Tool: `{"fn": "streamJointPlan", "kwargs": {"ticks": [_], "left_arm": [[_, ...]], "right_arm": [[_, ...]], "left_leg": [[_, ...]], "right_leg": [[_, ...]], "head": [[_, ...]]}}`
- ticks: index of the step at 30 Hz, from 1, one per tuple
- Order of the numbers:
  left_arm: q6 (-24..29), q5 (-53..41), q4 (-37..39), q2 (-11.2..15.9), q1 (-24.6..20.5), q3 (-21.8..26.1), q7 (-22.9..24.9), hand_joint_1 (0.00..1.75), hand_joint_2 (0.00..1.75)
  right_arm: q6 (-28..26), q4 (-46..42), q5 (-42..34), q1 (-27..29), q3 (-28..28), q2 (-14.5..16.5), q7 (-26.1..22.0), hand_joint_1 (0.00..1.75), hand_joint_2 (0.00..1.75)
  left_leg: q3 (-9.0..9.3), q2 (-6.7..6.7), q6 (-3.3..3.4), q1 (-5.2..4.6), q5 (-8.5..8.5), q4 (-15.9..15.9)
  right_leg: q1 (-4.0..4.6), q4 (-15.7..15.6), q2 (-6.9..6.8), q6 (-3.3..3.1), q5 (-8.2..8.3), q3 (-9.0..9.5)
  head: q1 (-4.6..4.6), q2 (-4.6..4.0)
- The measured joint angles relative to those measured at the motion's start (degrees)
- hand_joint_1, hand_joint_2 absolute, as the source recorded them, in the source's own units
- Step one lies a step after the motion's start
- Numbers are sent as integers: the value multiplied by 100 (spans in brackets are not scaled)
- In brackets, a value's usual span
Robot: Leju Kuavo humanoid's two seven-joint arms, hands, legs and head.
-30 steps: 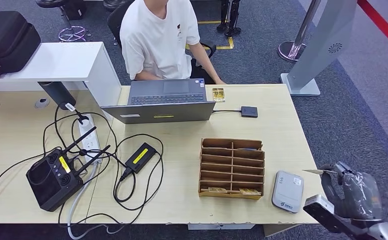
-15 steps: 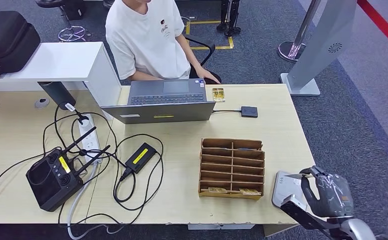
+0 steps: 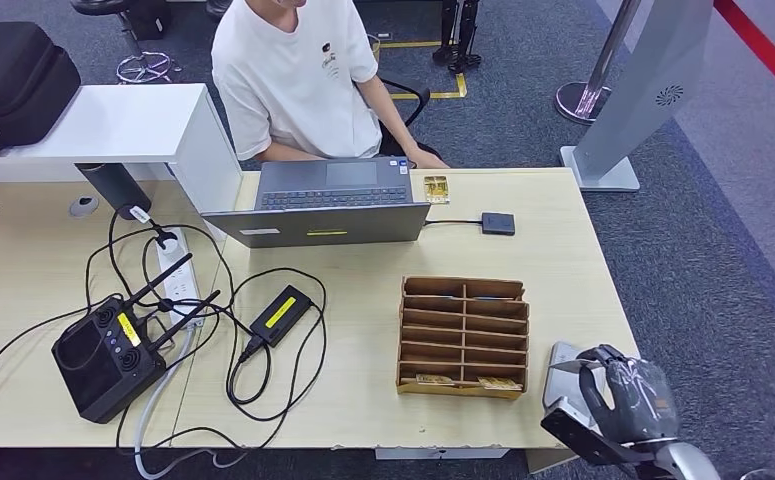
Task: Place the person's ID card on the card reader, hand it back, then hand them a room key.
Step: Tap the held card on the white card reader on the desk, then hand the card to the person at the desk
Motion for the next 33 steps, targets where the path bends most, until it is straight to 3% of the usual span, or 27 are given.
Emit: {"fn": "streamJointPlan", "kwargs": {"ticks": [14, 23, 29, 33], "left_arm": [[0, -38, 0, 0, -20, 0, 34, 0, 175], [-1, -115, 0, 14, -25, 0, 42, 0, 175], [38, -174, 0, 21, -29, 0, 31, 0, 175], [114, -212, 0, 21, -32, 0, 27, 0, 175]], "right_arm": [[-251, 553, -21, 18, 250, -3, 140, 175, 175], [-143, 83, -13, -112, 224, -289, 235, 175, 175], [517, -660, -461, -940, -44, -581, 57, 175, 175], [835, -862, -662, -1895, -81, -736, 93, 175, 175]], "left_leg": [[4, 1, 0, 0, 0, 0], [5, 9, 0, -5, 0, 1], [12, 28, 2, -5, 3, 2], [11, 40, 1, -5, 7, 3]], "right_leg": [[0, 0, 2, 0, 0, 4], [-4, 1, 8, 1, 5, 8], [-4, 2, 24, 0, 13, 8], [-4, 4, 36, -2, 25, 4]], "head": [[-1, 0], [-1, 0], [0, 0], [0, 0]]}}
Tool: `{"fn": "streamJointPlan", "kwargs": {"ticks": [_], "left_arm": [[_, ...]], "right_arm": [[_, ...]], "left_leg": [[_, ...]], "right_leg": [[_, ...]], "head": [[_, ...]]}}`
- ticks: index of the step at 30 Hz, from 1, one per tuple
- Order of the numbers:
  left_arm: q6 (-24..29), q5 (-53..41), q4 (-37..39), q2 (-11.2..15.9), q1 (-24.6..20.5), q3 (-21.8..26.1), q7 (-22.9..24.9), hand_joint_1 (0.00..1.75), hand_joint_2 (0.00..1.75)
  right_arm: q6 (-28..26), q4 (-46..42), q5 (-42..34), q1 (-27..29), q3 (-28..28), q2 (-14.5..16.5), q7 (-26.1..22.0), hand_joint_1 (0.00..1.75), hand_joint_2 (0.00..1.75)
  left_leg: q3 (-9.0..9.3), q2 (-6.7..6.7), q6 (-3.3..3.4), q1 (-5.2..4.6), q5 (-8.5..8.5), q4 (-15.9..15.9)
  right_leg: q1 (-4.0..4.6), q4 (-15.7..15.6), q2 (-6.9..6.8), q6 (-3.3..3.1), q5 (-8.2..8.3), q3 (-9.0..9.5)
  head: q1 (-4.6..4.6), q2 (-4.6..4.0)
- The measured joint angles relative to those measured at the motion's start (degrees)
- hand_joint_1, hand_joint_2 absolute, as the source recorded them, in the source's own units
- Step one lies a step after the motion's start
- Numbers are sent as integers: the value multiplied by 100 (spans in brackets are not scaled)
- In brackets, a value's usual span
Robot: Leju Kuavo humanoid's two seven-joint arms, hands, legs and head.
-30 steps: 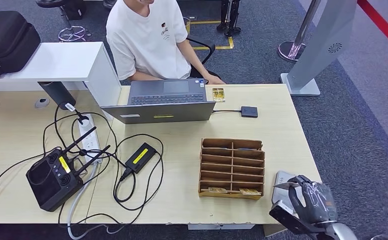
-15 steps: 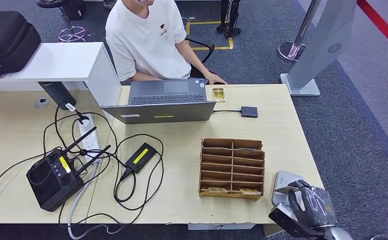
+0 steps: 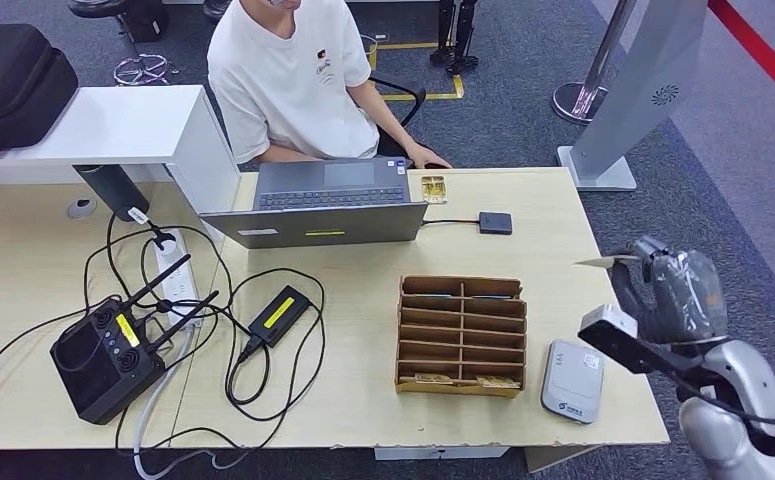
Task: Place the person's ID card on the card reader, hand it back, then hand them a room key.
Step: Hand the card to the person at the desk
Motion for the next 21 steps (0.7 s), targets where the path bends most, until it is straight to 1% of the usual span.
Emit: {"fn": "streamJointPlan", "kwargs": {"ticks": [4, 6, 8, 10, 14, 17, 21], "left_arm": [[41, -83, 0, -4, -18, 0, 54, 0, 175], [64, -145, 0, -7, -32, 0, 102, 0, 175], [87, -210, 0, -11, -41, 0, 119, 0, 175], [95, -281, 0, -13, -51, -1, 124, 0, 175], [94, -380, 0, -17, -69, -10, 117, 0, 175], [70, -460, 0, -25, -77, -45, 91, 0, 175], [60, -588, 0, -39, -116, -117, 73, 0, 175]], "right_arm": [[303, 81, -67, -1271, 155, -21, 230, 175, 175], [344, 278, 76, -1916, 370, 40, 392, 175, 175], [335, 553, 293, -2503, 623, 163, 573, 175, 175], [329, 935, 519, -3051, 909, 368, 750, 175, 175], [234, 1912, 917, -3967, 1483, 948, 1014, 175, 175], [25, 2658, 1201, -4435, 1843, 1377, 1168, 175, 175], [-309, 3593, 1443, -4800, 2141, 1944, 1329, 175, 175]], "left_leg": [[0, 8, 0, 1, 8, 0], [0, 7, -3, 2, 12, 0], [-2, 6, -6, 4, 15, -1], [-1, 8, -9, 5, 17, -2], [3, 8, -13, 8, 20, -1], [1, 3, -16, 10, 22, -1], [1, 2, -17, 14, 22, -2]], "right_leg": [[1, 2, 10, 1, 5, -1], [2, 4, 10, 0, 7, -1], [3, 7, 9, -1, 7, 0], [4, 11, 13, -3, 8, -1], [12, 13, 15, -6, 10, -3], [18, 13, 12, -7, 10, -3], [18, 13, 11, -8, 10, -4]], "head": [[0, 0], [-1, 0], [0, 0], [0, 0], [0, 0], [0, 0], [0, 0]]}}
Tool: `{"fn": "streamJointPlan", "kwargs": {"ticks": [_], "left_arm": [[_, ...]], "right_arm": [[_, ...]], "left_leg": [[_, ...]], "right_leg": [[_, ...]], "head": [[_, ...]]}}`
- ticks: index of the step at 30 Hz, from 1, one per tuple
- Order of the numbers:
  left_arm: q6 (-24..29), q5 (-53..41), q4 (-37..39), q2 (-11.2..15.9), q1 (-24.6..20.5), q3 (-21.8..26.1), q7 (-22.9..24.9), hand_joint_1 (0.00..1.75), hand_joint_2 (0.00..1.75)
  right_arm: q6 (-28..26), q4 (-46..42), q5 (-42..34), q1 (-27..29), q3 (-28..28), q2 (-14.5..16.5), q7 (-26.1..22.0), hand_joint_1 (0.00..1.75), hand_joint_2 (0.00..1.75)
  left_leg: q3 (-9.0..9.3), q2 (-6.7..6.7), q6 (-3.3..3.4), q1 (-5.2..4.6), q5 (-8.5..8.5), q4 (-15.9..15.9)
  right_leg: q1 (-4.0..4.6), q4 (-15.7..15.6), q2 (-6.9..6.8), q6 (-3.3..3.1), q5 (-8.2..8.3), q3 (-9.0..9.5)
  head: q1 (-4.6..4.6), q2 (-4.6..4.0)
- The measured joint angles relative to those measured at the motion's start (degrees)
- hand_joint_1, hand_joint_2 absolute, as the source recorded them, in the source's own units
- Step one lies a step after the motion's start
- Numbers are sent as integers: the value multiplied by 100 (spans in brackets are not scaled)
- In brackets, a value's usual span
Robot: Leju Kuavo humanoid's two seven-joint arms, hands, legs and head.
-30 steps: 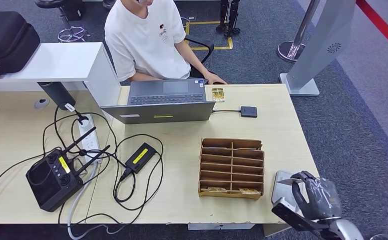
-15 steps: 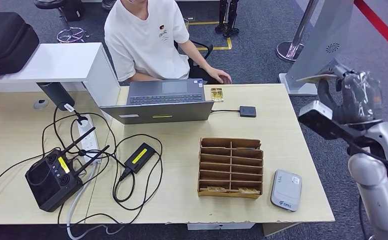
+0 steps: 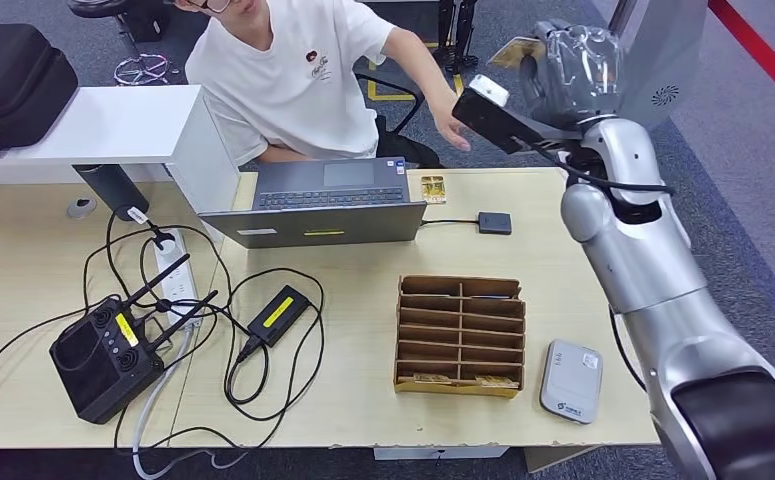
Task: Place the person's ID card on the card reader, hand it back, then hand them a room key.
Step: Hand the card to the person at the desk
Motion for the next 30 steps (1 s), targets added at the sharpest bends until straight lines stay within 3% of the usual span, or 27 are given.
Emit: {"fn": "streamJointPlan", "kwargs": {"ticks": [4, 8, 14, 24, 30], "left_arm": [[71, -22, 0, -29, -13, -68, -55, 0, 175], [1, 209, 0, -68, -8, -61, -178, 0, 175], [-52, 565, 11, -150, 23, 112, -512, 0, 175], [124, 525, 33, -168, 61, 188, -553, 0, 175], [396, 537, 38, -174, 68, 218, -552, 0, 175]], "right_arm": [[-204, 750, 106, -147, 166, 458, 25, 175, 175], [-312, 1200, 137, -174, 258, 744, -57, 0, 175], [-307, 1439, 169, -190, 348, 848, -110, 0, 175], [-295, 1472, 114, -100, 359, 815, -189, 0, 175], [-344, 659, 106, 528, 347, 444, -365, 0, 175]], "left_leg": [[-1, -1, 0, 2, 0, 0], [-3, -1, 0, 2, 0, 1], [-4, -4, 1, 1, -1, 2], [-4, -4, 0, -2, -1, 3], [-6, -8, 1, 0, -2, 3]], "right_leg": [[-1, -2, -1, 0, 0, 0], [-2, -4, -2, 0, 0, 0], [-1, -9, -9, 1, 1, 0], [1, -8, -8, 0, 0, -6], [2, -14, -12, 0, 0, -5]], "head": [[2, 0], [1, 0], [3, 0], [1, 0], [2, 0]]}}
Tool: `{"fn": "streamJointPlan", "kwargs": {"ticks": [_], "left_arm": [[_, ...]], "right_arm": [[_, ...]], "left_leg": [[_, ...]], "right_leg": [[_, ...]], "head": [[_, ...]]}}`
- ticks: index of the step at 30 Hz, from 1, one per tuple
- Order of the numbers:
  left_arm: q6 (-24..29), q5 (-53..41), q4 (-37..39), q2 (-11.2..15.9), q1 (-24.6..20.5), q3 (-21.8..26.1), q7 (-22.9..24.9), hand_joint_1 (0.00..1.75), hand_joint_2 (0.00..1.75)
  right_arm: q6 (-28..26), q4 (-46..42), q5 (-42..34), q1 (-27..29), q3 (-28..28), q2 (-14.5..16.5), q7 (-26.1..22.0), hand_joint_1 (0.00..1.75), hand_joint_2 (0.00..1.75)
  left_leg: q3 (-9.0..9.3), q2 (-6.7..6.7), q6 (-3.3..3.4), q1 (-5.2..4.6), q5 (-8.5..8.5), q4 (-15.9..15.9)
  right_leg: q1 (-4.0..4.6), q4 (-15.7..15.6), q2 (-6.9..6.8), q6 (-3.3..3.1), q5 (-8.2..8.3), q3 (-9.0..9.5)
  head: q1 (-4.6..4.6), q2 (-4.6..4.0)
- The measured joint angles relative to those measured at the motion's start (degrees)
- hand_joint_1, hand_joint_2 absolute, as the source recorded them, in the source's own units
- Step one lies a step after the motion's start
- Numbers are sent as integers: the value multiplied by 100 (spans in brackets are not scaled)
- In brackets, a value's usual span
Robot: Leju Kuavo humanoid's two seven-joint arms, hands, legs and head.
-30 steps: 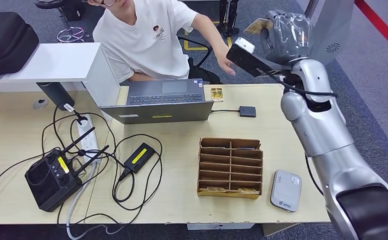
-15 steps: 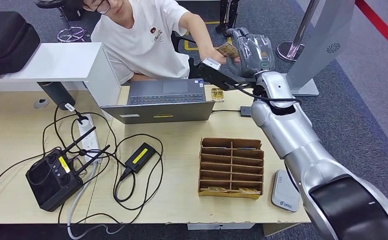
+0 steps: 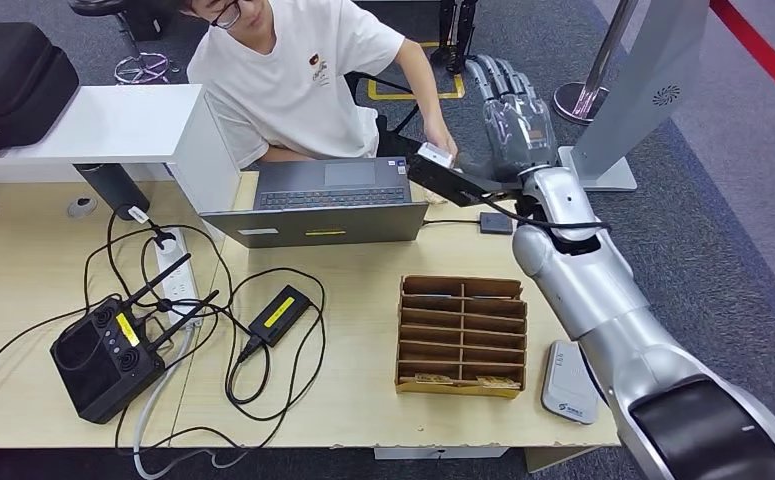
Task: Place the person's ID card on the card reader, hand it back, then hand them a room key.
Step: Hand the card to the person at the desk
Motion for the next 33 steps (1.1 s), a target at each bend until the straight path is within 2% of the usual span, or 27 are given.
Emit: {"fn": "streamJointPlan", "kwargs": {"ticks": [6, 9, 13, 18, 23, 26, 31, 33], "left_arm": [[422, 83, 2, -21, 17, 86, 16, 0, 175], [481, 132, 2, -21, 30, 154, 42, 0, 175], [474, 209, 3, -16, 34, 255, 77, 0, 175], [488, 312, 2, -11, 33, 376, 98, 0, 175], [518, 405, 3, -11, 32, 485, 127, 0, 175], [551, 456, 3, -11, 31, 560, 164, 0, 175], [593, 502, 3, -13, 27, 660, 170, 0, 175], [595, 503, 3, -13, 24, 691, 170, 0, 175]], "right_arm": [[-111, -1883, 17, 1477, -190, -809, -142, 0, 175], [-276, -2949, 137, 2425, -383, -1278, -239, 0, 175], [-583, -4140, 234, 3580, -683, -1754, -349, 0, 175], [-1033, -5334, 437, 4851, -1086, -2102, -503, 0, 175], [-1446, -6211, 732, 6031, -1390, -2242, -554, 0, 175], [-1586, -6602, 1041, 6679, -1423, -2329, -277, 0, 175], [-1577, -7082, 1642, 7483, -1196, -2834, 1067, 0, 175], [-1591, -7193, 1733, 7636, -1037, -3037, 1333, 0, 175]], "left_leg": [[-7, -13, 5, 0, -6, 0], [-12, -20, 11, 0, -13, 0], [-13, -20, 13, -1, -25, -1], [-13, -19, 12, -2, -29, -2], [-11, -18, 9, -2, -32, -4], [-11, -17, 10, -2, -33, -4], [-10, -8, 8, -2, -41, -5], [-8, -3, 10, -2, -42, -5]], "right_leg": [[0, -15, -14, 4, -3, 3], [0, -19, -19, 6, -6, 3], [0, -20, -21, 6, -11, 2], [0, -21, -20, 5, -18, 2], [2, -21, -20, 1, -24, 2], [2, -21, -20, 2, -26, 3], [1, -21, -14, 5, -29, 5], [1, -21, -10, 5, -28, 5]], "head": [[1, 0], [0, 0], [0, 0], [0, 0], [-1, 0], [-1, 0], [0, 0], [0, 0]]}}
